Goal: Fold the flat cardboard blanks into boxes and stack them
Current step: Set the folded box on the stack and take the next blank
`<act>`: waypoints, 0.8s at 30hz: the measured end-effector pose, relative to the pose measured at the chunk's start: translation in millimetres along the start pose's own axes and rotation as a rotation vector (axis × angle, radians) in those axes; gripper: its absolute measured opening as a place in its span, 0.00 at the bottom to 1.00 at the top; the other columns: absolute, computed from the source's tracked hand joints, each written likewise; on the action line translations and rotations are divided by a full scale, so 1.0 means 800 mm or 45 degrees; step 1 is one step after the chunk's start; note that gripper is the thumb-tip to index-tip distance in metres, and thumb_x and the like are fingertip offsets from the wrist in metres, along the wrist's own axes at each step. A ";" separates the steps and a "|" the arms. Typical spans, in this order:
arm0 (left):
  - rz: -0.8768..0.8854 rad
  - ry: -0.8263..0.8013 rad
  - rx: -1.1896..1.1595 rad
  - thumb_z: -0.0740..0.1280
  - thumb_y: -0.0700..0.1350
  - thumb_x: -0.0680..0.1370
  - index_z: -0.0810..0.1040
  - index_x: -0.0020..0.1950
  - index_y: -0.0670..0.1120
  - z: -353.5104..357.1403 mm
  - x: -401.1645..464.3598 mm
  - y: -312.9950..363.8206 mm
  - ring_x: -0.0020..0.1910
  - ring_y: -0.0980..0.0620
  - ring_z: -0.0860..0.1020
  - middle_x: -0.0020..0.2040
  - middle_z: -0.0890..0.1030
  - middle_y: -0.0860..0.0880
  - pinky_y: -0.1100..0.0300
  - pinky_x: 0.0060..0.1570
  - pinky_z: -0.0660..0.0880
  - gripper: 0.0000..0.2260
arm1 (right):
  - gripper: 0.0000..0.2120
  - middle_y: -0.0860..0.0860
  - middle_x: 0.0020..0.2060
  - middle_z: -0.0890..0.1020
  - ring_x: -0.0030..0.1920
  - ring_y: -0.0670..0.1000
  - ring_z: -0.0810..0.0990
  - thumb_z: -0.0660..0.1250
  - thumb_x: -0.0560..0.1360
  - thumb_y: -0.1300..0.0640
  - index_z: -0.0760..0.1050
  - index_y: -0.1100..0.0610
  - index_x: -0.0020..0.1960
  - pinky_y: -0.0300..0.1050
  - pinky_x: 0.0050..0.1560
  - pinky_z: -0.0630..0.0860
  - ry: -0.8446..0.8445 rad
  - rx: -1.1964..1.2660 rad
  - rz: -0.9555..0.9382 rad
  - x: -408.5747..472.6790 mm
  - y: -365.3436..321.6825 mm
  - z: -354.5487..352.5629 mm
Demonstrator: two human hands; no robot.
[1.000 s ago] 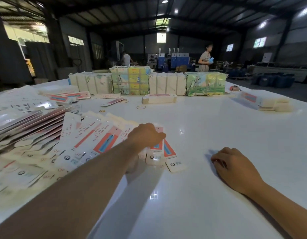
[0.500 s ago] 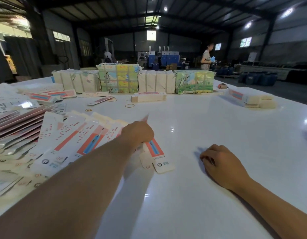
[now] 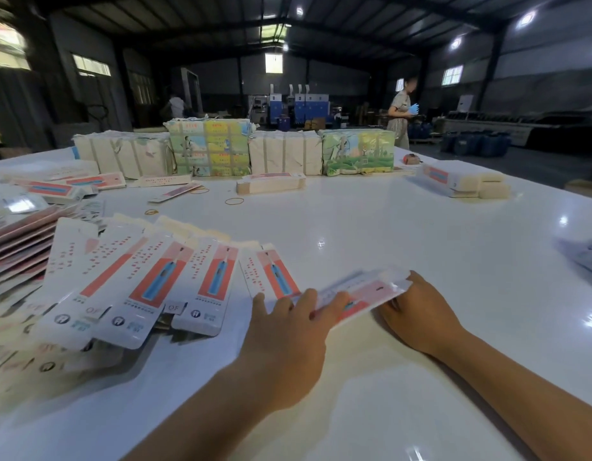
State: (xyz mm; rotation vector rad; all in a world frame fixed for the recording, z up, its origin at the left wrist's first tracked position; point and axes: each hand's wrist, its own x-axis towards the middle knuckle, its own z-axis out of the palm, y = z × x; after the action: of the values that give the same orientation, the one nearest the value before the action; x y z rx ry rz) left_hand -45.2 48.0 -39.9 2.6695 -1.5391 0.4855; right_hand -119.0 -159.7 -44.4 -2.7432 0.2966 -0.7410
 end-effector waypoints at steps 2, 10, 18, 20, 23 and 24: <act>0.011 0.061 -0.026 0.52 0.57 0.80 0.36 0.71 0.60 0.004 -0.003 -0.003 0.68 0.47 0.62 0.73 0.58 0.50 0.42 0.66 0.59 0.28 | 0.11 0.53 0.50 0.81 0.50 0.58 0.78 0.64 0.74 0.62 0.80 0.55 0.54 0.47 0.44 0.74 -0.045 -0.032 0.052 -0.001 0.005 0.002; -0.112 0.158 -0.011 0.35 0.72 0.67 0.41 0.74 0.58 0.004 0.001 -0.017 0.66 0.52 0.62 0.70 0.61 0.52 0.50 0.64 0.61 0.38 | 0.19 0.53 0.26 0.78 0.25 0.52 0.74 0.57 0.77 0.61 0.81 0.56 0.33 0.40 0.22 0.69 0.161 1.537 0.605 0.011 -0.001 -0.021; -0.077 0.165 -0.079 0.40 0.74 0.66 0.48 0.74 0.54 0.008 0.006 -0.024 0.61 0.54 0.67 0.66 0.66 0.53 0.60 0.54 0.67 0.41 | 0.21 0.61 0.21 0.74 0.16 0.53 0.65 0.61 0.74 0.64 0.75 0.59 0.23 0.38 0.18 0.62 -0.126 1.567 0.520 0.003 -0.001 -0.018; -0.066 0.191 -0.085 0.42 0.74 0.66 0.52 0.73 0.54 0.007 0.008 -0.025 0.58 0.54 0.71 0.64 0.70 0.55 0.62 0.49 0.67 0.41 | 0.23 0.60 0.22 0.76 0.16 0.54 0.66 0.58 0.76 0.65 0.76 0.60 0.24 0.38 0.17 0.62 -0.102 1.575 0.537 0.002 -0.002 -0.019; -0.108 0.249 -0.147 0.46 0.74 0.66 0.60 0.67 0.56 0.006 0.008 -0.027 0.50 0.55 0.77 0.58 0.75 0.58 0.64 0.41 0.67 0.36 | 0.23 0.60 0.25 0.78 0.18 0.53 0.69 0.59 0.78 0.58 0.78 0.61 0.26 0.38 0.17 0.63 -0.097 1.618 0.564 0.003 -0.008 -0.020; -0.135 0.270 -0.170 0.46 0.75 0.65 0.62 0.64 0.57 0.004 0.007 -0.027 0.46 0.55 0.78 0.56 0.76 0.58 0.65 0.37 0.68 0.34 | 0.23 0.60 0.26 0.78 0.18 0.53 0.70 0.60 0.77 0.52 0.78 0.61 0.27 0.37 0.18 0.63 -0.097 1.642 0.588 0.003 -0.010 -0.020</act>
State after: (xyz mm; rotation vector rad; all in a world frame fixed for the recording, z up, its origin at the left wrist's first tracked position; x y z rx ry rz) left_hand -23.1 53.9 -38.8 2.4914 -1.3171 0.6142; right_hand -123.7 -156.2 -27.6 -1.4032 0.2733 -0.4310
